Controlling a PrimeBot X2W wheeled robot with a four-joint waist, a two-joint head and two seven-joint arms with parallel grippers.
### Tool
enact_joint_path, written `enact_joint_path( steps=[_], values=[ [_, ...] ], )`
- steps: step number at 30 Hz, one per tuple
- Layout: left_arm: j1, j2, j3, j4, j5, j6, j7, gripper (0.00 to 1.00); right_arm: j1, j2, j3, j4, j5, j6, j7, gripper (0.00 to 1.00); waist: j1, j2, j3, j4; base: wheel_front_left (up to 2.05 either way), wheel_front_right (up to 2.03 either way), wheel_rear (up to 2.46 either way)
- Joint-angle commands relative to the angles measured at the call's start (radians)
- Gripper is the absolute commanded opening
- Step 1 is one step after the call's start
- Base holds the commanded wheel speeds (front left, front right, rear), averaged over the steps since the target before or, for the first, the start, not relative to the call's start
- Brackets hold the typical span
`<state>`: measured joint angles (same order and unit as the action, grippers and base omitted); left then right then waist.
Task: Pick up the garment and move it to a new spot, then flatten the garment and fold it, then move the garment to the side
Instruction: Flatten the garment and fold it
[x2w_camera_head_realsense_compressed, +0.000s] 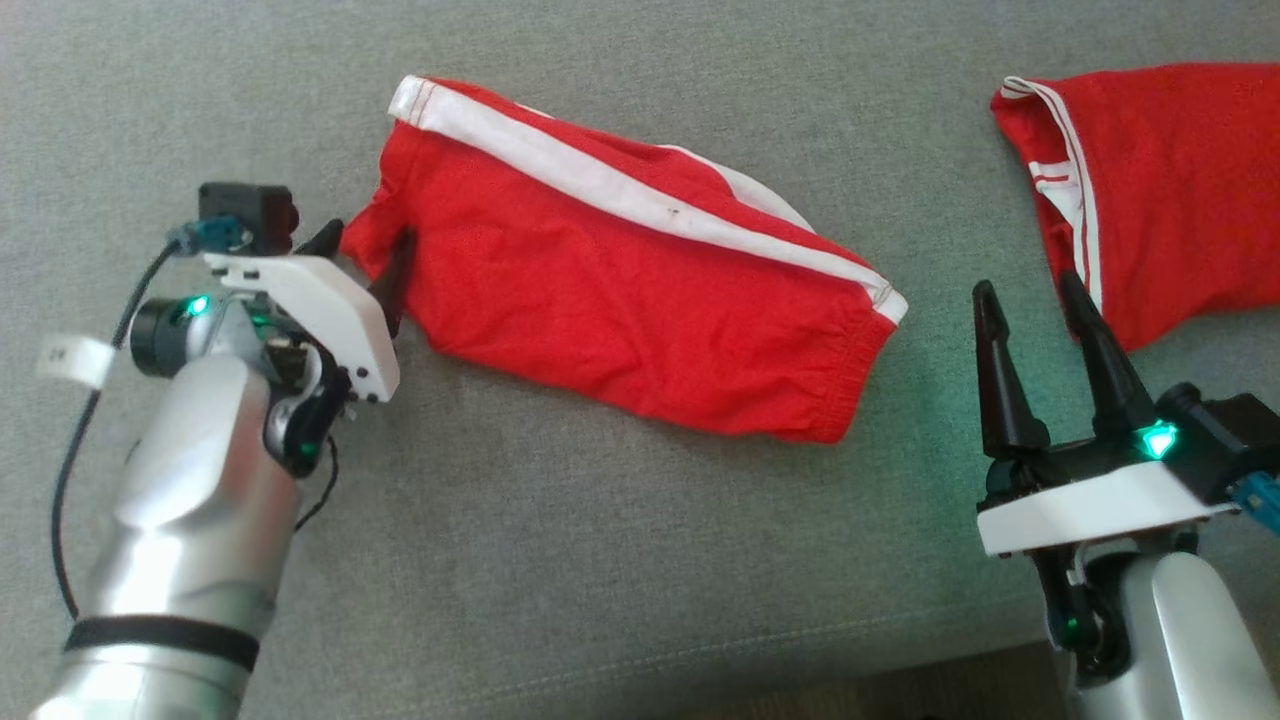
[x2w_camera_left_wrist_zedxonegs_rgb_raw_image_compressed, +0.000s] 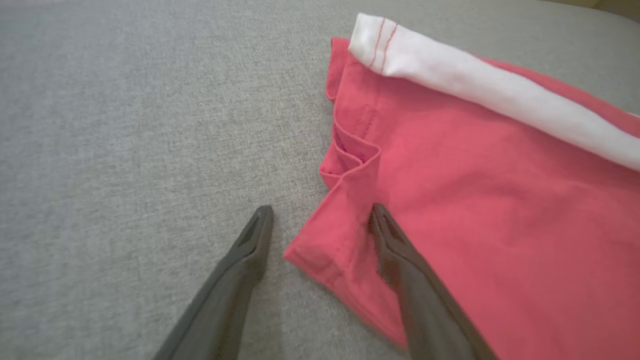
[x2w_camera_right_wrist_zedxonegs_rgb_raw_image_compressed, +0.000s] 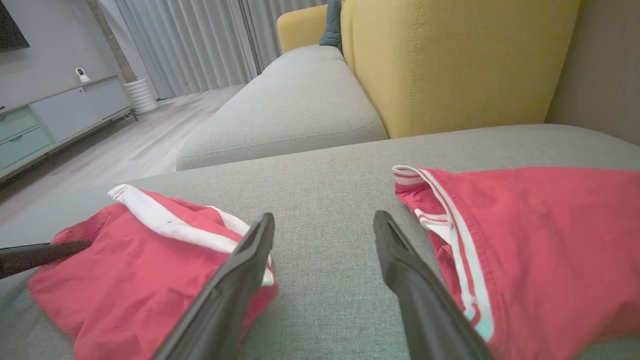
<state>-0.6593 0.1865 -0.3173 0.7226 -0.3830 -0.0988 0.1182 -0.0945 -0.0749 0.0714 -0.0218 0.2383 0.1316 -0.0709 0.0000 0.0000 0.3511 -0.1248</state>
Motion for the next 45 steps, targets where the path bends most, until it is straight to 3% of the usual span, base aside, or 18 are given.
enact_joint_path(
  steps=[1, 4, 8, 15, 25, 34, 35, 37, 41, 45],
  values=[
    [-0.043, 0.031, 0.015, -0.005, -0.007, -0.005, 0.021, 1.0, -0.02, 0.003, 0.024, -0.028, 0.006, -0.001, -0.008, 1.0, 0.0, 0.0, 0.003, -0.002, 0.0, 0.0, 0.0],
    [-0.058, 0.023, -0.008, 0.031, -0.015, -0.014, 0.055, 1.0, -0.023, 0.005, 0.022, -0.026, 0.01, -0.001, -0.01, 1.0, 0.0, 0.0, 0.005, -0.001, 0.0, 0.0, 0.0],
    [-0.072, 0.021, -0.033, 0.067, -0.019, -0.021, 0.086, 0.0, -0.031, 0.007, 0.027, -0.026, 0.013, -0.001, -0.009, 1.0, 0.0, 0.0, 0.008, 0.0, 0.0, 0.0, 0.0],
    [-0.065, 0.023, -0.065, 0.063, -0.001, -0.008, 0.05, 0.0, -0.026, 0.008, 0.017, -0.024, 0.014, -0.001, -0.007, 1.0, 0.0, 0.0, -0.002, 0.015, 0.0, 0.0, 0.0],
    [0.116, 0.019, -0.019, -0.083, -0.043, 0.072, -0.061, 0.0, -0.004, 0.008, 0.01, -0.022, 0.022, -0.001, 0.004, 1.0, 0.0, 0.0, -0.052, 0.064, 0.0, 0.0, 0.0],
    [0.406, 0.032, 0.039, -0.372, -0.112, 0.171, -0.056, 0.0, 0.02, -0.007, 0.004, -0.031, 0.024, -0.001, 0.026, 1.0, 0.0, 0.0, -0.102, 0.12, 0.0, 0.0, 0.0],
    [0.425, 0.03, 0.038, -0.394, -0.113, 0.179, -0.051, 0.16, 0.022, -0.009, 0.003, -0.033, 0.022, -0.001, 0.029, 1.0, 0.0, 0.0, -0.105, 0.123, 0.0, 0.0, 0.0],
    [0.457, 0.024, 0.037, -0.435, -0.11, 0.201, -0.055, 1.0, 0.025, -0.012, 0.001, -0.037, 0.018, -0.001, 0.036, 1.0, 0.0, 0.0, -0.111, 0.127, 0.0, 0.0, 0.0],
    [0.502, 0.016, 0.037, -0.5, -0.085, 0.236, -0.115, 1.0, 0.028, -0.017, -0.008, -0.047, 0.0, -0.001, 0.047, 1.0, 0.0, 0.0, -0.123, 0.13, 0.0, 0.0, 0.0],
    [0.526, 0.012, 0.042, -0.56, -0.035, 0.27, -0.241, 1.0, 0.028, -0.02, -0.022, -0.061, -0.029, -0.001, 0.056, 1.0, 0.0, 0.0, -0.137, 0.13, 0.0, 0.0, 0.0]
  ],
)
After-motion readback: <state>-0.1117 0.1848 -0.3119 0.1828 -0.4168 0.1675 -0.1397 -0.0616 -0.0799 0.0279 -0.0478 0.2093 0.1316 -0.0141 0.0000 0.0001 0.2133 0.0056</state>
